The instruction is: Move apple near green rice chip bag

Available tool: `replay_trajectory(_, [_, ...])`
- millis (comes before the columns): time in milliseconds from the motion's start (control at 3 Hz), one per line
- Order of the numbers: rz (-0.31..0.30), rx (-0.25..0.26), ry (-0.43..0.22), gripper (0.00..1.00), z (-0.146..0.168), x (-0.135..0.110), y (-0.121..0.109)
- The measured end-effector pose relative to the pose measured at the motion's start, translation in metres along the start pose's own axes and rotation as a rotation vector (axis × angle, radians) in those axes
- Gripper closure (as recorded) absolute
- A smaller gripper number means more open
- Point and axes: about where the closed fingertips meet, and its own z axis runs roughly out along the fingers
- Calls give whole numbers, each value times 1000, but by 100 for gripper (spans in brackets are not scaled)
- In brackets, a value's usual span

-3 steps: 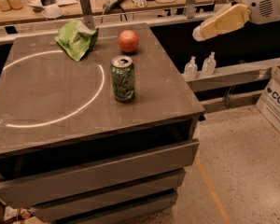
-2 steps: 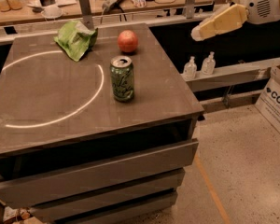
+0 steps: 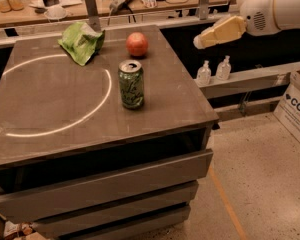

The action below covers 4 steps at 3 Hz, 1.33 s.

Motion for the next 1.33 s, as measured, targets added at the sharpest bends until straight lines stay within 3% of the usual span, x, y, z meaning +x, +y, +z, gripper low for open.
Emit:
replay_trajectory(333, [28,-34,-34,0,54,22,-14])
replay_trajectory(667, [38,-172,-49,0,127,46,-15])
replay_trajectory(1333, [7,-347,-60,0,215,57,15])
